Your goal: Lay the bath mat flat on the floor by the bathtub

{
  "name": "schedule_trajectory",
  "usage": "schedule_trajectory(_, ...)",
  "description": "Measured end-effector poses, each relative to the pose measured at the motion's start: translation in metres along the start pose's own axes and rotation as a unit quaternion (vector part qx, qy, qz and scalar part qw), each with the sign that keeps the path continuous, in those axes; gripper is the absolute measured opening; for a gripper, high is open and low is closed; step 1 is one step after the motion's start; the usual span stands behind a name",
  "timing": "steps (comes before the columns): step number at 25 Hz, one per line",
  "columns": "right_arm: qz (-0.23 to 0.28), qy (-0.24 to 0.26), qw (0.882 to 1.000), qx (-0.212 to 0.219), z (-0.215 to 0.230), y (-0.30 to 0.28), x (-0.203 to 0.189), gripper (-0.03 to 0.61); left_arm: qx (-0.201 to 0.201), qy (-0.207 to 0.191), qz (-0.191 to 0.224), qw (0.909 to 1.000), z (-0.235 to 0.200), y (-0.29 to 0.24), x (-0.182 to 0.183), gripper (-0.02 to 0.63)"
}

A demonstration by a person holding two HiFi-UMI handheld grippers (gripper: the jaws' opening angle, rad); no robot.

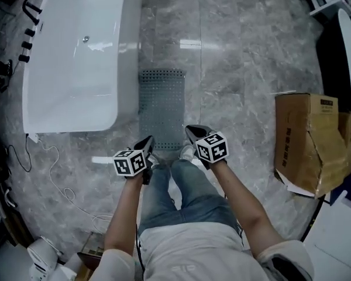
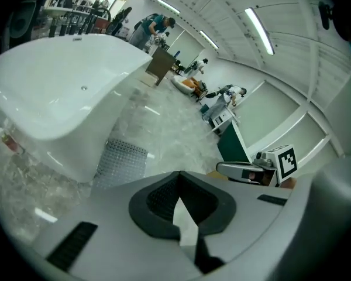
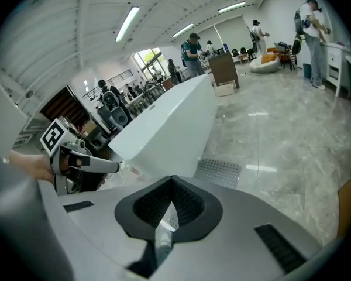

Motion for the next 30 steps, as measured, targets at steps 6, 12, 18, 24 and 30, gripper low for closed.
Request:
schedule_trajectory(6, 0.05, 0.025, 0.998, 0.02, -0.041, 0.06, 0.067, 0.026, 0.0, -0.032, 0.054, 0.998, 0.063, 0.052, 0.047, 0.017)
schedule_trajectory(12, 0.09, 0.064, 0.993, 0.035, -0.085, 0.117, 0.128, 0.026, -0.013, -0.042, 0.109, 0.9931, 0.116, 0.112, 0.092, 0.017)
schedule_trajectory(18, 0.131, 0.106, 0.984, 0.053, -0.135, 0.172, 0.191, 0.026, -0.011, -0.103, 0.151, 0.9831, 0.162, 0.179, 0.143, 0.017)
schedule_trajectory(24, 0.173, 0.145, 0.972, 0.06, -0.183, 0.227, 0.24, 0.026, -0.015, -0.127, 0.191, 0.9731, 0.2, 0.244, 0.171, 0.017)
schedule_trajectory(30, 0.232, 0.172, 0.955, 0.07, -0.229, 0.268, 0.288, 0.026, -0.021, -0.169, 0.243, 0.9549, 0.224, 0.303, 0.208, 0.017)
Point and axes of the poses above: the fingertips, and each gripper's own axes: y backward along the fingers, z to its right, x out of its top, the point moved 3 cm from there along y, backward along the fingers, and after that the axes turned 6 degrees about -x, right-handed, at the moved point
